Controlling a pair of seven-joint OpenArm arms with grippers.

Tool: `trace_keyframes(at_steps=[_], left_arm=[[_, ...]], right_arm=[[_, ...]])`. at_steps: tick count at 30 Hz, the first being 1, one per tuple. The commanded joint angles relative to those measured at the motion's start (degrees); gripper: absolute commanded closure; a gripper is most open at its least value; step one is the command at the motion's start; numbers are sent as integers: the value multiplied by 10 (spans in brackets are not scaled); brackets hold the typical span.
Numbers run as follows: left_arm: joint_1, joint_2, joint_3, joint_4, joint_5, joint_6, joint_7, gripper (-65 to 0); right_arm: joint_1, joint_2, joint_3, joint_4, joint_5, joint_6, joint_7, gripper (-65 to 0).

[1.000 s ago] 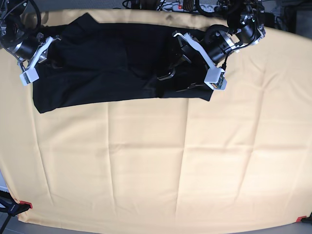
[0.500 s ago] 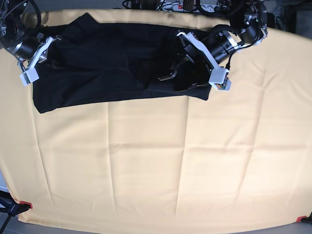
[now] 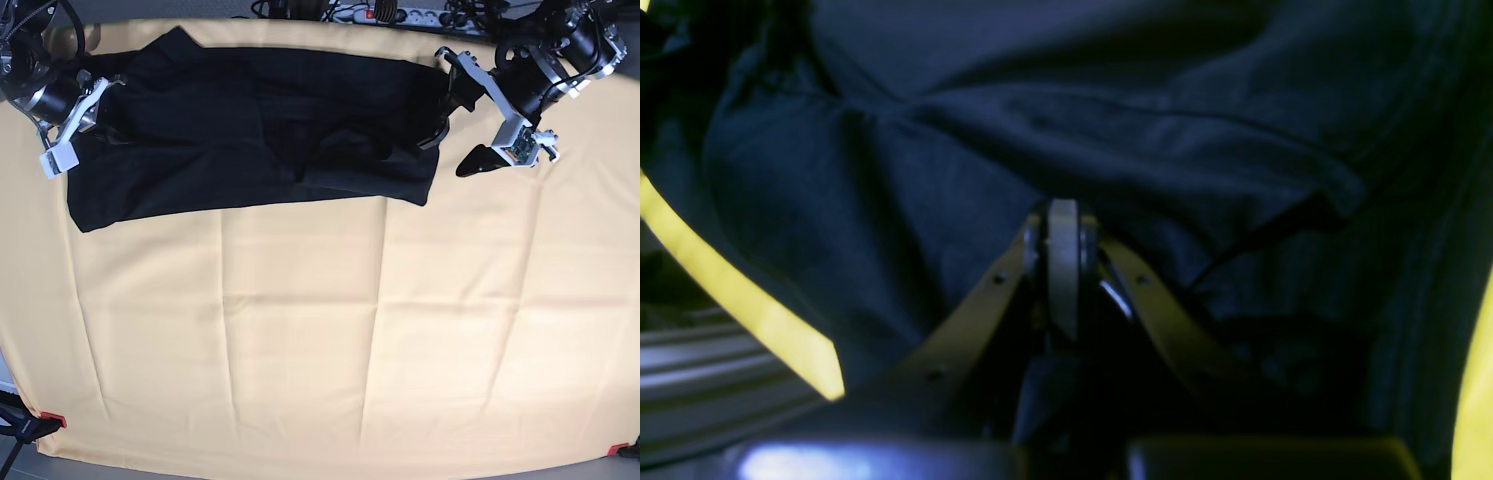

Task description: Fold the T-shirt properly

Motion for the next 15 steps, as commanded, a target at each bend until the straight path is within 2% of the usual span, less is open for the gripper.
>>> trace_keyframes(at_steps=[1,6,15], left_arm=[[1,-9,-2,10,-8,-1,-18,-371],[-16,-9,30,-33,13,-2,-42,-371],[-95,-11,164,-156,88,-2,-52,-371]], right_arm=[[1,4,5,9,10,3,9,0],[1,3,5,9,11,3,9,0],[1,3,5,9,12,3,9,0]])
